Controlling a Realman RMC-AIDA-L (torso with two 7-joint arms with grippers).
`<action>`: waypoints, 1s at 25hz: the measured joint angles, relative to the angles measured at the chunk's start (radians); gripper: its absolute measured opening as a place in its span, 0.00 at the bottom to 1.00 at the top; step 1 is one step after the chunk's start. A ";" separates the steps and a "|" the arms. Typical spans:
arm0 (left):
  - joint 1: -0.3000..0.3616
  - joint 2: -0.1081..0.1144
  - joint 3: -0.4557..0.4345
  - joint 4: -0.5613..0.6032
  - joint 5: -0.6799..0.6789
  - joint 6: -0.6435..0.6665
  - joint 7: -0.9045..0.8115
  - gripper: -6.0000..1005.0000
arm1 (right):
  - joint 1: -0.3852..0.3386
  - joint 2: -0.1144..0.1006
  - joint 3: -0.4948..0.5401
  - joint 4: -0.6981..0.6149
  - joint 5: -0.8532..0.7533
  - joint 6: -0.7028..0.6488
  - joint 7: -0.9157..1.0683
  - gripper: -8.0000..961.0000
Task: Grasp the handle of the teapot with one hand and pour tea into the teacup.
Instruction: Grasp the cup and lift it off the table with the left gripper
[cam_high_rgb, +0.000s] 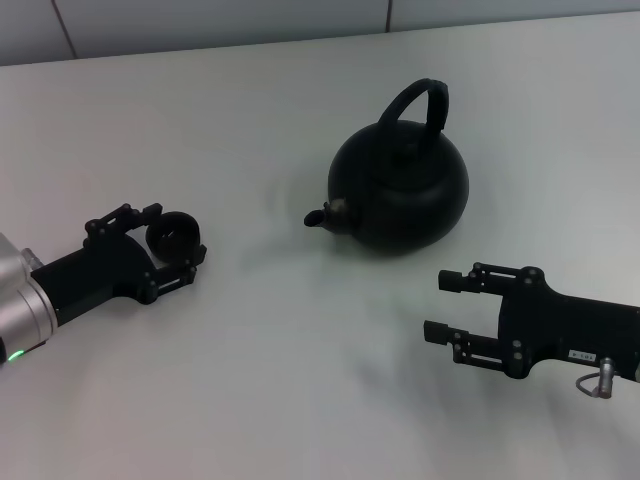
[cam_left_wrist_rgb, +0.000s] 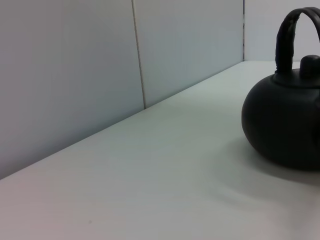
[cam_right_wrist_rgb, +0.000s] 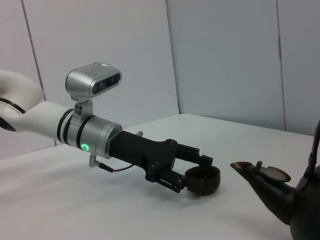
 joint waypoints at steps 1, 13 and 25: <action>0.000 0.000 0.000 0.000 0.000 0.000 0.000 0.79 | 0.000 0.000 0.000 0.000 0.000 0.000 0.000 0.66; -0.007 0.000 0.002 -0.002 -0.006 -0.024 0.000 0.79 | 0.002 0.000 0.007 0.003 0.000 0.000 0.000 0.66; -0.009 0.002 0.009 -0.002 -0.003 0.046 0.001 0.73 | 0.007 0.000 0.013 0.003 0.000 0.003 0.004 0.67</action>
